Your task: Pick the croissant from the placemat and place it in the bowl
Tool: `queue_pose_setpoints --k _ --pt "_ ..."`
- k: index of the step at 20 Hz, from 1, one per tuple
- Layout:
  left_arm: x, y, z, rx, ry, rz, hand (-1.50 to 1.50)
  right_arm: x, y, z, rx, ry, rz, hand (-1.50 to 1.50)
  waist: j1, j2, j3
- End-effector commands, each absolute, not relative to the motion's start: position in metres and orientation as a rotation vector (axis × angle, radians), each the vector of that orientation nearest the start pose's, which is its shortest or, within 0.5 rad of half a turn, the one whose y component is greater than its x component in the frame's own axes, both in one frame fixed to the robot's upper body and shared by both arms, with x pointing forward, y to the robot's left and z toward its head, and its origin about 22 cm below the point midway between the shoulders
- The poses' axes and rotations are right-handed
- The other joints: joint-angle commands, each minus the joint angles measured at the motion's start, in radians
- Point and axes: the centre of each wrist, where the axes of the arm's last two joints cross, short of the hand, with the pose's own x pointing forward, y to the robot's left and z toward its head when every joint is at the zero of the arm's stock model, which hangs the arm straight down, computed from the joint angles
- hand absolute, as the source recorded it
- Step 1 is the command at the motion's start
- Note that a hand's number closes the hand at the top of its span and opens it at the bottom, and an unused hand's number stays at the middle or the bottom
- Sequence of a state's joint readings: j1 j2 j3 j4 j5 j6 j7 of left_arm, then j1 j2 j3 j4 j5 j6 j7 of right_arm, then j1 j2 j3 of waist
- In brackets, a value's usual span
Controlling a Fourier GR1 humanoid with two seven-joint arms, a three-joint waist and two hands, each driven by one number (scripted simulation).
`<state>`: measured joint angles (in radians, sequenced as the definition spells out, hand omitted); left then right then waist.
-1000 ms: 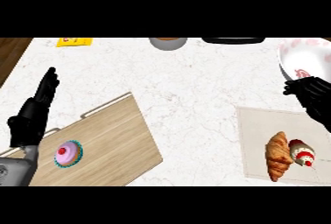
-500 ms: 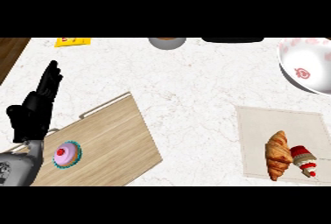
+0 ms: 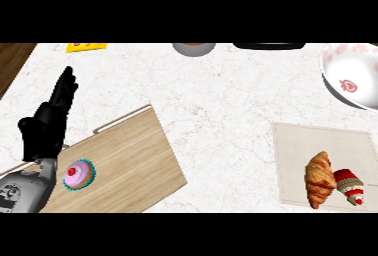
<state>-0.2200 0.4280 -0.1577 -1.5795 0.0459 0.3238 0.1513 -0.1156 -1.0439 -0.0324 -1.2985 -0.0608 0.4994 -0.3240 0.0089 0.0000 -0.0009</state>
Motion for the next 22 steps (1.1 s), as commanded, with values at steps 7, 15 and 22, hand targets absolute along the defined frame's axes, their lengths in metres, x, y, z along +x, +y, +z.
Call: queue_pose_setpoints --k 7,15,22 --pt "0.295 0.271 0.088 0.379 -1.642 -0.173 0.00 0.293 -0.379 0.149 -0.358 -1.067 1.332 -1.50 0.012 0.003 0.000" --pt "0.291 0.275 0.072 0.388 -1.640 -0.169 0.00 0.298 -0.338 0.127 -0.267 -0.915 1.444 -1.50 -0.006 0.001 0.001" --pt "0.290 0.265 0.073 0.377 -1.647 -0.166 0.00 0.308 -0.318 0.109 -0.352 -0.707 1.509 -1.50 0.001 0.001 0.001"
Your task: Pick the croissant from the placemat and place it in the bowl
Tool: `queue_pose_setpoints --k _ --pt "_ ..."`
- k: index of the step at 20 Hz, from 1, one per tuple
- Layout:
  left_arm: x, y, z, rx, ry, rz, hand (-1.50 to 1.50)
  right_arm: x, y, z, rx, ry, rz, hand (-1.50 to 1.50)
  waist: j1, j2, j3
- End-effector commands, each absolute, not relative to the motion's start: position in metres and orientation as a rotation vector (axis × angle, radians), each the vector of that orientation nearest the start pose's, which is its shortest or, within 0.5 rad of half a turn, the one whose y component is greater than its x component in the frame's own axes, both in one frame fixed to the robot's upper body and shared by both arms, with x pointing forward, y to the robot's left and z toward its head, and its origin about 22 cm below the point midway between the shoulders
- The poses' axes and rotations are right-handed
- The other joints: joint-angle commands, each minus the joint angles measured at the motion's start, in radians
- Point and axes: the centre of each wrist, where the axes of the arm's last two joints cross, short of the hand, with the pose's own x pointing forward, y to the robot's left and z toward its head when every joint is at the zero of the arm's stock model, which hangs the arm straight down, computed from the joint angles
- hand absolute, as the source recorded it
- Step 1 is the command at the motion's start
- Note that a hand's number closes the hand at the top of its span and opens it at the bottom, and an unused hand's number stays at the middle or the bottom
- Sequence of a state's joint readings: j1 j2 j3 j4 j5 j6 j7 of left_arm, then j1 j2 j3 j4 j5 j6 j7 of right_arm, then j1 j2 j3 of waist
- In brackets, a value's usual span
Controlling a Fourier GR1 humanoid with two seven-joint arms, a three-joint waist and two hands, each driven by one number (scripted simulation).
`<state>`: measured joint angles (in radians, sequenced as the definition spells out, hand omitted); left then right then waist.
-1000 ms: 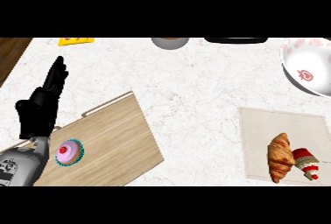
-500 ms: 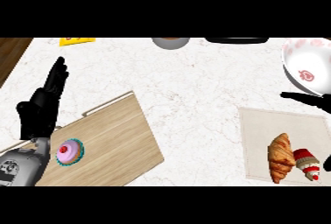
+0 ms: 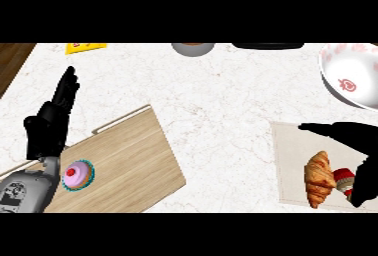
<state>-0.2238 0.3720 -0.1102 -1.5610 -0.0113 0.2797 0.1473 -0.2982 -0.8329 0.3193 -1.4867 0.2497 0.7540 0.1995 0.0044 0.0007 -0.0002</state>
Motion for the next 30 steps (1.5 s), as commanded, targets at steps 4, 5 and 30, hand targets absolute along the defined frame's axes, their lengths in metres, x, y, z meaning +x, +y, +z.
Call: queue_pose_setpoints --k 4,5,30 --pt "0.278 0.256 0.081 0.406 -1.647 -0.165 0.00 0.303 -0.329 0.098 -0.360 -0.669 1.522 -1.50 0.001 -0.001 0.000" --pt "0.290 0.268 0.079 0.370 -1.651 -0.159 0.00 0.289 -0.326 0.075 -0.363 -0.665 1.518 -1.50 -0.004 -0.001 0.000" --pt "0.282 0.264 0.072 0.383 -1.653 -0.187 0.00 0.282 -0.323 -0.005 -0.353 -0.756 1.622 1.50 0.001 -0.001 0.001"
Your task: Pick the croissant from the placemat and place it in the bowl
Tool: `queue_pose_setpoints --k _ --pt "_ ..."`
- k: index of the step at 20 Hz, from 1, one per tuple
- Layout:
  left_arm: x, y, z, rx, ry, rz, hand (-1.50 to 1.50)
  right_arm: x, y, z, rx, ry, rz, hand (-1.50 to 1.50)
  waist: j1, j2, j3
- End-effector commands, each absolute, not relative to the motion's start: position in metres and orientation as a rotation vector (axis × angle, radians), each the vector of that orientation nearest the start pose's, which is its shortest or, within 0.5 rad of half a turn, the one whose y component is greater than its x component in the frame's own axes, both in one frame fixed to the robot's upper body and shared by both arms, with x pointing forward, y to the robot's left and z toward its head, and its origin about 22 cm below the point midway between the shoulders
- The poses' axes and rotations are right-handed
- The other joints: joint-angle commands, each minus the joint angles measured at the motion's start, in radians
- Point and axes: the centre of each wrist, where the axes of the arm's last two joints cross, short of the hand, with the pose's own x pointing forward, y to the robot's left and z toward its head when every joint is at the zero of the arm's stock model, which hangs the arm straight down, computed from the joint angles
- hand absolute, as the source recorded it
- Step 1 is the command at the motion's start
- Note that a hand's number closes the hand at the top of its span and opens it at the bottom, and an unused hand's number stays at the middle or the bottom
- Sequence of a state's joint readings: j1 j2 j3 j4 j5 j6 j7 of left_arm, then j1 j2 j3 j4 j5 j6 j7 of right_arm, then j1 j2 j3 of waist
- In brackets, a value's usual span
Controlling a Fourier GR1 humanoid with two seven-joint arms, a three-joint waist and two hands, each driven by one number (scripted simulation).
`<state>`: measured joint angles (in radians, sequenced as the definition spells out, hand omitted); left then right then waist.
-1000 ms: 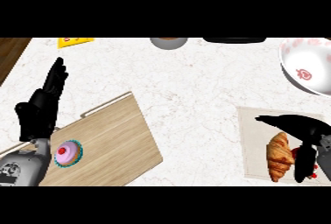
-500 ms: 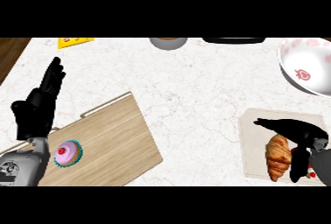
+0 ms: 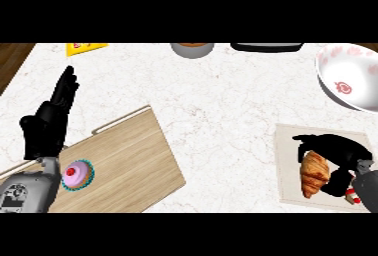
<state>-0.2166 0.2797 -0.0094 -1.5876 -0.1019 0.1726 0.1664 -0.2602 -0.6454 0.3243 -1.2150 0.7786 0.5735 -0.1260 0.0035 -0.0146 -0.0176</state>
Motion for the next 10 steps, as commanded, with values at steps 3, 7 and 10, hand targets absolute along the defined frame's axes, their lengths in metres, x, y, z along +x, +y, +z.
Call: queue_pose_setpoints --k 3,7,10 --pt "0.291 0.277 0.086 0.379 -1.650 -0.167 0.00 0.289 -0.318 0.015 -0.318 -0.800 1.616 1.50 -0.004 0.014 0.017" --pt "0.294 0.262 0.070 0.399 -1.638 -0.167 0.00 0.277 -0.321 0.017 -0.328 -0.873 1.627 1.50 -0.011 0.013 0.017" --pt "0.285 0.268 0.085 0.418 -1.655 -0.165 0.00 0.269 -0.320 0.035 -0.316 -1.006 1.635 1.50 -0.011 0.010 0.017"
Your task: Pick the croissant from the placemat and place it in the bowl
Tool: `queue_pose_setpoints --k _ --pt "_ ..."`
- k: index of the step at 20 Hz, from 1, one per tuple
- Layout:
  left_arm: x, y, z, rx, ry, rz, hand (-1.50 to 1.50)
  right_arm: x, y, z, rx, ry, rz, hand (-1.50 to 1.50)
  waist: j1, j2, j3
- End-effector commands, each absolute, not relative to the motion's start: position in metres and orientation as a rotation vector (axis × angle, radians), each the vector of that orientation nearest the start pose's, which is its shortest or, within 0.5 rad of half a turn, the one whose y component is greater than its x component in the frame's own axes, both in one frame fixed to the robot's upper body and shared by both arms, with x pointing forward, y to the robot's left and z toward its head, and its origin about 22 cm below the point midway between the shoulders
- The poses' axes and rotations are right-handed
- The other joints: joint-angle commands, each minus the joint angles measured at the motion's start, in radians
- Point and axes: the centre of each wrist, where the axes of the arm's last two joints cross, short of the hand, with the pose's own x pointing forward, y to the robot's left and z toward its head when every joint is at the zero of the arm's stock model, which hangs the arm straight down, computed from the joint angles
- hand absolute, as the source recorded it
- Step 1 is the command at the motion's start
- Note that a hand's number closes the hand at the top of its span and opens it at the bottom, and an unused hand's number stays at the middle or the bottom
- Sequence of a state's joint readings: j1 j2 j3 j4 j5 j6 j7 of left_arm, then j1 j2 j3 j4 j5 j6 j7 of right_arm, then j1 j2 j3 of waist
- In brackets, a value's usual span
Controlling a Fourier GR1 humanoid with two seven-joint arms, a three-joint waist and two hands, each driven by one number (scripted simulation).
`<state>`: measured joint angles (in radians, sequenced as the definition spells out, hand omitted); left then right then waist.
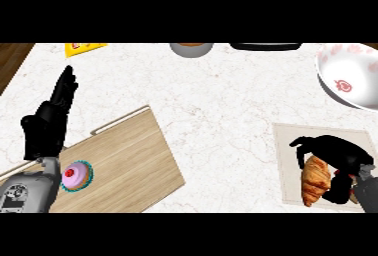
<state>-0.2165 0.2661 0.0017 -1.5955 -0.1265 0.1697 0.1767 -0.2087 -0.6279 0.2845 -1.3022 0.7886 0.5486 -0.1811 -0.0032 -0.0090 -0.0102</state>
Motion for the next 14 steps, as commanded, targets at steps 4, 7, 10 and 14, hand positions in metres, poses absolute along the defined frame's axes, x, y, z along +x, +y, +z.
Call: queue_pose_setpoints --k 4,7,10,14 --pt "0.277 0.277 0.068 0.437 -1.633 -0.144 0.00 0.221 -0.241 0.026 -0.167 -1.333 1.621 1.50 -0.032 -0.006 0.009" --pt "0.285 0.276 0.079 0.428 -1.628 -0.137 0.00 0.190 -0.237 0.043 -0.135 -1.491 1.536 1.50 -0.046 -0.004 0.009" --pt "0.272 0.272 0.081 0.417 -1.632 -0.139 0.00 0.178 -0.241 0.063 -0.084 -1.600 1.307 1.50 -0.037 -0.005 0.010" --pt "0.277 0.283 0.077 0.442 -1.623 -0.123 0.00 0.152 -0.266 0.107 -0.167 -1.744 1.149 1.50 -0.052 -0.002 0.009"
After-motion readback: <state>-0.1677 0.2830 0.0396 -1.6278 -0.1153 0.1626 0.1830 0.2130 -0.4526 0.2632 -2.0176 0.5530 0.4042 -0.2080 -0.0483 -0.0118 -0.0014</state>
